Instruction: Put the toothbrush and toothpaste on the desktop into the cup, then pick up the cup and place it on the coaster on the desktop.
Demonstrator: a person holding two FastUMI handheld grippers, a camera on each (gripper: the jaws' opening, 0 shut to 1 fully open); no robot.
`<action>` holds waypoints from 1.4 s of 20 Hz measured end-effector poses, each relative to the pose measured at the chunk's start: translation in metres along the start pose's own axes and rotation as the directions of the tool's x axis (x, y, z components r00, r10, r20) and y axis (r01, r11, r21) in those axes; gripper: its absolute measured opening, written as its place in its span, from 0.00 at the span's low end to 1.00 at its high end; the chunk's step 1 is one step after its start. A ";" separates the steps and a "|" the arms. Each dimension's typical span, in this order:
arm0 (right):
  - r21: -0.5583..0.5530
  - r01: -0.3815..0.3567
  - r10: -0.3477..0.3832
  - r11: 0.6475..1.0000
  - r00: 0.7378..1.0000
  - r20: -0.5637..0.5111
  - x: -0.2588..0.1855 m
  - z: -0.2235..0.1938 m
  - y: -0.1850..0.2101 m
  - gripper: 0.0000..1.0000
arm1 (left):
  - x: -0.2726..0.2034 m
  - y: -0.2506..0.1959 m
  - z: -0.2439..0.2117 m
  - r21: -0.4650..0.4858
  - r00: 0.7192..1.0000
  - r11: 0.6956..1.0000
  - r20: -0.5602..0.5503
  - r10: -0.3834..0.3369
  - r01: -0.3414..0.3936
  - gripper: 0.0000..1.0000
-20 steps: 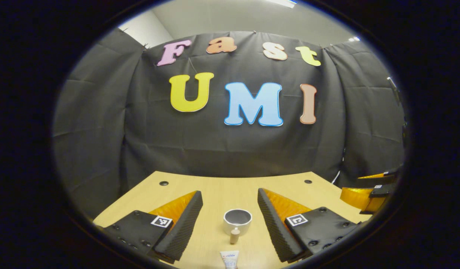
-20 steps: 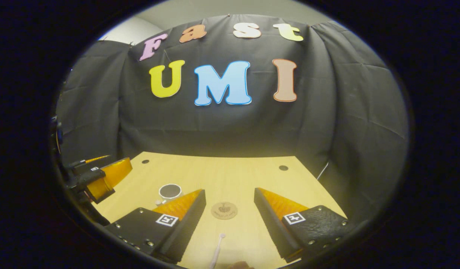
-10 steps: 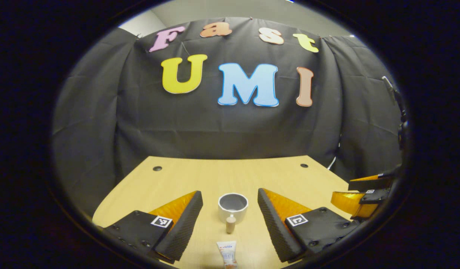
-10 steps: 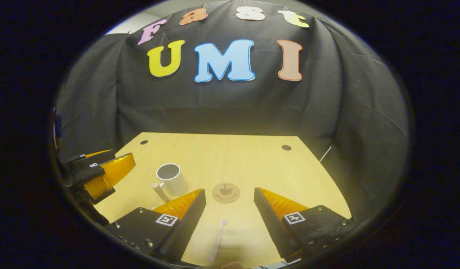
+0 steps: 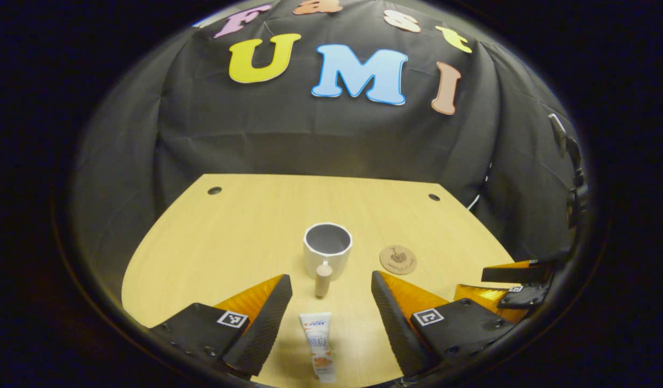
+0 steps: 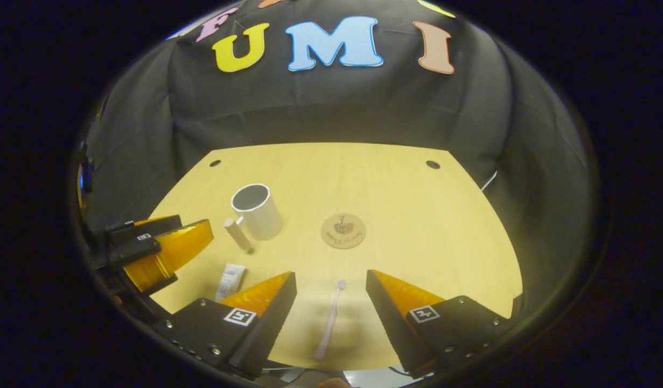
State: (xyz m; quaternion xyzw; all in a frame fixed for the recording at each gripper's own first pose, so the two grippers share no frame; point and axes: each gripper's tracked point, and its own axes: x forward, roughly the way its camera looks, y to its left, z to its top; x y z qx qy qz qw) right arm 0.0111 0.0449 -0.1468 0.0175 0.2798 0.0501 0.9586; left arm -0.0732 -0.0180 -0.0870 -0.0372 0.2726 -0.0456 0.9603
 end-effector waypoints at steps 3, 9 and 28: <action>0.021 -0.002 0.003 1.000 0.998 -0.059 0.007 -0.013 0.000 0.87 | 0.000 -0.004 -0.011 -0.019 0.997 1.000 -0.076 -0.022 0.020 0.94; 0.072 -0.029 0.042 0.997 0.982 -0.187 0.018 -0.044 0.008 0.89 | 0.003 -0.011 -0.033 -0.050 0.976 0.998 -0.213 -0.047 0.038 0.95; 0.086 -0.014 0.054 0.996 0.870 -0.490 0.050 -0.104 0.012 0.90 | 0.010 0.005 -0.106 -0.101 0.784 0.991 -0.621 0.004 -0.085 0.95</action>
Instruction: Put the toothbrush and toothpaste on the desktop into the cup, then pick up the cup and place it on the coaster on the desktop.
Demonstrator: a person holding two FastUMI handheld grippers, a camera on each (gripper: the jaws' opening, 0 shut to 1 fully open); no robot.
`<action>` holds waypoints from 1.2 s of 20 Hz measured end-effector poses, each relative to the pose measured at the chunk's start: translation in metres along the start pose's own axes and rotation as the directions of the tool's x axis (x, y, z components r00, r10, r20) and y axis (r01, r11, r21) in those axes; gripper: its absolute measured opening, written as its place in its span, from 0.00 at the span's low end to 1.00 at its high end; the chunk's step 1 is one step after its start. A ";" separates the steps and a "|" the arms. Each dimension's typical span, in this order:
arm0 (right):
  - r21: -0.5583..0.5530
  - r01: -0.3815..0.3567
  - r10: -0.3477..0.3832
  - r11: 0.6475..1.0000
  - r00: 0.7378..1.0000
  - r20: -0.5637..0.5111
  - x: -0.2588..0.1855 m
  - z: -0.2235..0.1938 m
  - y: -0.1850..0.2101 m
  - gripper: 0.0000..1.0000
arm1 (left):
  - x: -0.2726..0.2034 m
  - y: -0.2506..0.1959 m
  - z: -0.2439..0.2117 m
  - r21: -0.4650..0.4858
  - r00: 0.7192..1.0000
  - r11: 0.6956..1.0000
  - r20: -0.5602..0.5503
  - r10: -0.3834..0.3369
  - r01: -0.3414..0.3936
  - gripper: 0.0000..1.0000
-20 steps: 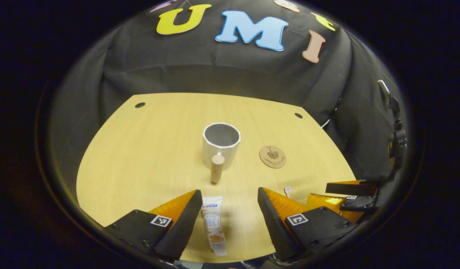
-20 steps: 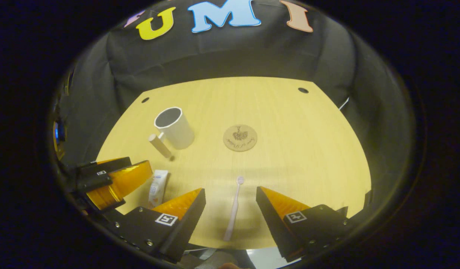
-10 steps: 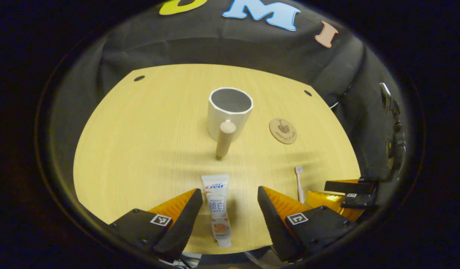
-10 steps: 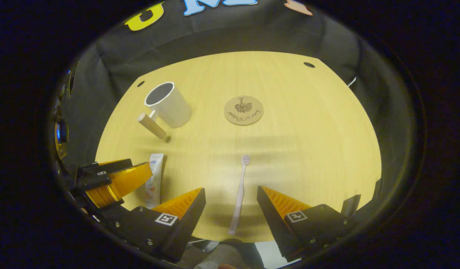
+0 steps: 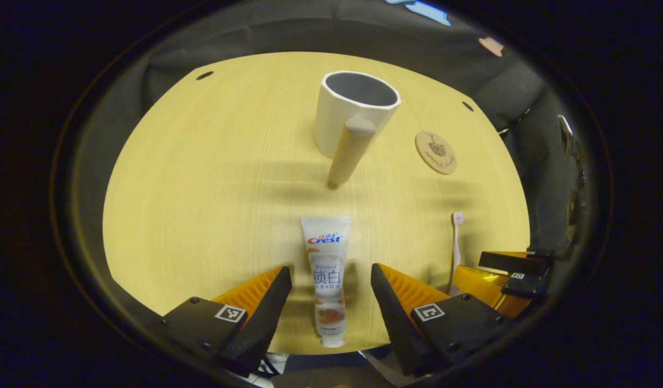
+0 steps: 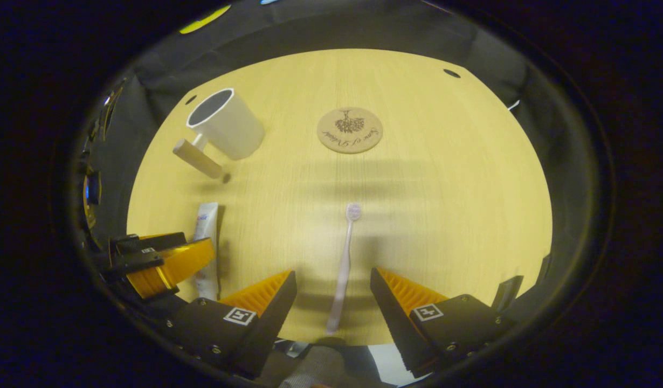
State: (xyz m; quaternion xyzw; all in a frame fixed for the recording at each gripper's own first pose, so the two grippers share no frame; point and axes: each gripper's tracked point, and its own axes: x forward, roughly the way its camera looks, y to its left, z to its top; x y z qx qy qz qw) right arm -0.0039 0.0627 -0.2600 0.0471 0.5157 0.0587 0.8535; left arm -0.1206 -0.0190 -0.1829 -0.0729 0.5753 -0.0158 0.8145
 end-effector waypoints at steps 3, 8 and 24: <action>-0.003 0.005 -0.005 1.000 0.999 -0.040 0.007 -0.005 0.000 0.90 | 0.005 0.001 -0.007 -0.001 0.999 1.000 -0.039 0.000 0.000 0.97; 0.016 -0.008 0.009 1.000 0.996 -0.094 0.019 -0.010 0.005 0.82 | 0.012 0.002 -0.014 0.011 0.997 1.000 -0.074 0.000 0.000 0.95; 0.069 0.045 -0.036 0.997 0.991 -0.127 0.029 -0.015 -0.011 0.22 | 0.019 0.019 -0.018 0.089 0.993 0.992 -0.075 0.094 -0.087 0.51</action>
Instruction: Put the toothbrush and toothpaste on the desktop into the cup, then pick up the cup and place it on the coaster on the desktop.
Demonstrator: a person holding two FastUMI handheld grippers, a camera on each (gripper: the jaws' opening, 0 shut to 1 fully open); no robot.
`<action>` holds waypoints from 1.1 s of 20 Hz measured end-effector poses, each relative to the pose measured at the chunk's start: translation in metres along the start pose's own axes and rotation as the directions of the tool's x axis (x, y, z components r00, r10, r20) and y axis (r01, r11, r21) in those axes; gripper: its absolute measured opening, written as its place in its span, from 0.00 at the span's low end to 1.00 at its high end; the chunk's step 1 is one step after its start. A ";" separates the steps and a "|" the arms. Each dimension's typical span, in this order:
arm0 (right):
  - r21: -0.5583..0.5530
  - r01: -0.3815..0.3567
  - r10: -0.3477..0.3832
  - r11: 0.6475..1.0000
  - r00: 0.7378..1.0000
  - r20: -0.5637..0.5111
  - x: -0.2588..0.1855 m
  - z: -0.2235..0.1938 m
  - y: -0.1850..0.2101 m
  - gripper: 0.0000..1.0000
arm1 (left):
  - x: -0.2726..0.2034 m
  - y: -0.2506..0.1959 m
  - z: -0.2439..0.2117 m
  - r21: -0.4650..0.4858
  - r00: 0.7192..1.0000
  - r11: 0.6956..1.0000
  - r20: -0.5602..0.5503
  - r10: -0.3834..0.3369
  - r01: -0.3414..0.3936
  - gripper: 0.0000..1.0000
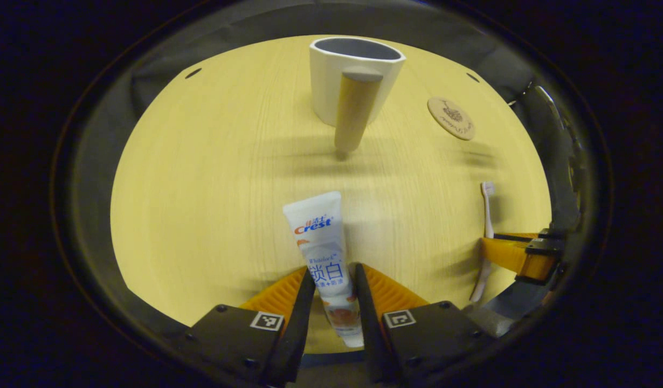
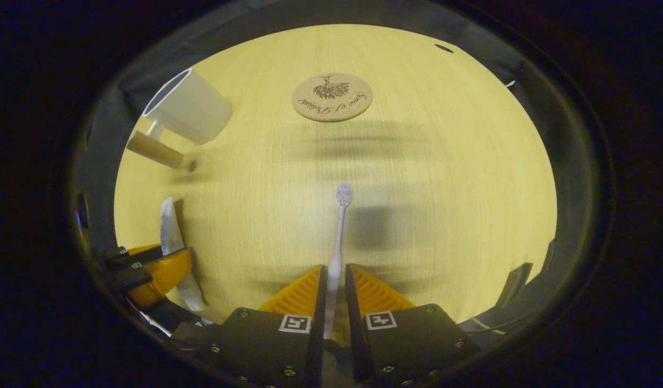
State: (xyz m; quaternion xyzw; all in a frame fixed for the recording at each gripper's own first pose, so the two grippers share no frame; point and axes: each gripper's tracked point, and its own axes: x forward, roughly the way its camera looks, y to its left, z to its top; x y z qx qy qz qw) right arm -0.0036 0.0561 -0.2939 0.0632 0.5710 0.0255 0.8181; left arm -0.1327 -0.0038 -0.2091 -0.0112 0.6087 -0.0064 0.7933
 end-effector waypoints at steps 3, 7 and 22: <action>-0.006 -0.009 0.009 1.000 1.000 0.009 -0.001 -0.002 -0.001 0.21 | -0.002 0.001 -0.001 0.006 1.000 1.000 -0.004 0.008 -0.008 0.38; -0.015 -0.006 0.007 1.000 0.999 0.048 0.010 0.005 -0.006 0.21 | 0.000 0.001 0.001 0.040 1.000 0.999 0.004 0.020 -0.020 0.33; 0.050 -0.102 0.098 0.994 0.991 0.087 0.022 0.003 -0.007 0.05 | -0.011 0.011 0.017 -0.030 0.985 0.998 0.165 -0.044 0.050 0.25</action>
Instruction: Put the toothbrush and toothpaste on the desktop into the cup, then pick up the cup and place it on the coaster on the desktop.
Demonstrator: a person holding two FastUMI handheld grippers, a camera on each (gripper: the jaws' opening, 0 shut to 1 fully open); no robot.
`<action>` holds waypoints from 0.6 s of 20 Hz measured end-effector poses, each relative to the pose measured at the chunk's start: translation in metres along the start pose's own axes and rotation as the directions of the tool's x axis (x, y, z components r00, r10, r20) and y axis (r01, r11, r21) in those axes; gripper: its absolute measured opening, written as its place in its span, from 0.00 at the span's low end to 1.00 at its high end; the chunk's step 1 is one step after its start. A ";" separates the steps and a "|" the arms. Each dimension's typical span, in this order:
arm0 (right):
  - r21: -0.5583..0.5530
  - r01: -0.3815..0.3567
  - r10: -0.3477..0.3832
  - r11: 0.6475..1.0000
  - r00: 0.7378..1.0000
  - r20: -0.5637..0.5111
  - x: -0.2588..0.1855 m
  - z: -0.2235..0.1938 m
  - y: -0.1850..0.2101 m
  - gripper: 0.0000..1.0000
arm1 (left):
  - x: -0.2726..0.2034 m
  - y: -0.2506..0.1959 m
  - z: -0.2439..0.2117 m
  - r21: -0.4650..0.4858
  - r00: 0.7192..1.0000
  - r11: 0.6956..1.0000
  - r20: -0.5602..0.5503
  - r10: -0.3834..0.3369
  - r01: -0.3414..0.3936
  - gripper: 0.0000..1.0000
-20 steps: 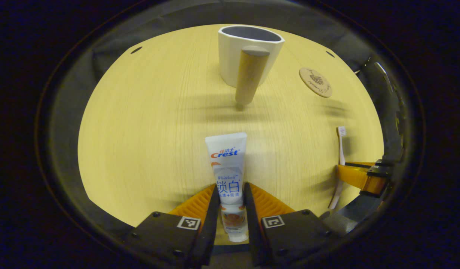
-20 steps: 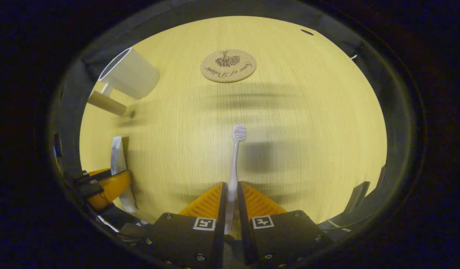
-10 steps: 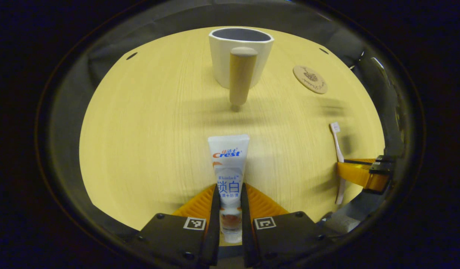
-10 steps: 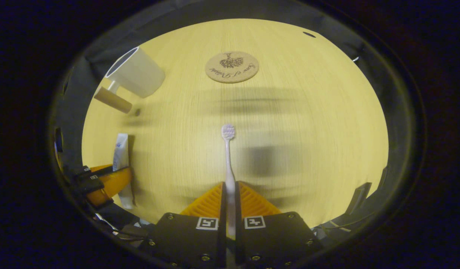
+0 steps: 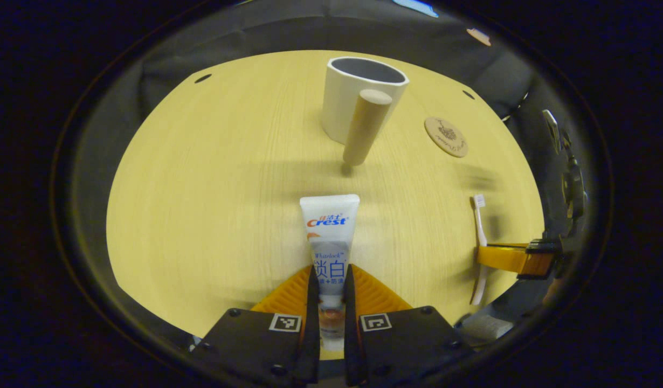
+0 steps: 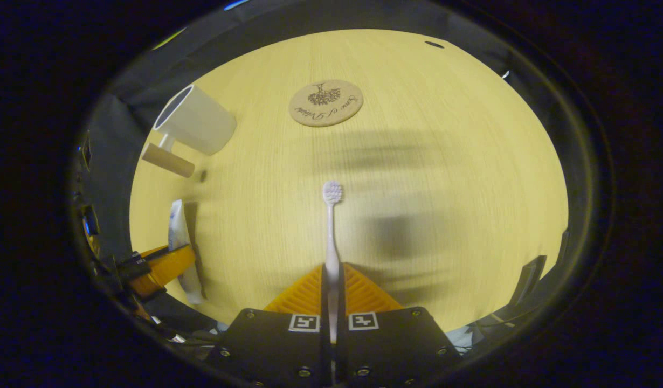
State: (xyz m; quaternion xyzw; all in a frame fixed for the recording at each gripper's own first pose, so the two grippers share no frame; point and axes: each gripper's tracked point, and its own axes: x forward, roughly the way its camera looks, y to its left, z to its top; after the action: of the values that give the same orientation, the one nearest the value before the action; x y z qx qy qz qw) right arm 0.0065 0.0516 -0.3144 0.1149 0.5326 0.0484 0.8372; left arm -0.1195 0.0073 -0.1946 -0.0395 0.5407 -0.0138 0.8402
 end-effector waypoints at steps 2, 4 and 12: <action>0.000 -0.022 0.022 1.000 0.999 0.035 -0.009 0.006 0.003 0.05 | -0.006 0.005 0.009 -0.028 0.999 1.000 0.047 -0.004 0.005 0.25; -0.012 -0.033 0.034 0.999 0.997 0.073 -0.017 0.014 0.005 0.05 | -0.012 0.010 0.017 -0.060 0.996 0.998 0.089 -0.002 0.007 0.26; -0.081 -0.112 0.129 0.990 0.956 0.265 -0.055 0.054 0.034 0.05 | -0.055 0.029 0.091 -0.125 0.938 0.992 0.345 0.013 0.032 0.25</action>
State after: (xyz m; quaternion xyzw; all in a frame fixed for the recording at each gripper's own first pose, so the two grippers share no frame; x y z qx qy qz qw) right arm 0.0326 0.0658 -0.2358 0.1254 0.4039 0.1005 0.9006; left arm -0.0602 0.0450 -0.1095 -0.0982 0.3845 0.0242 0.9176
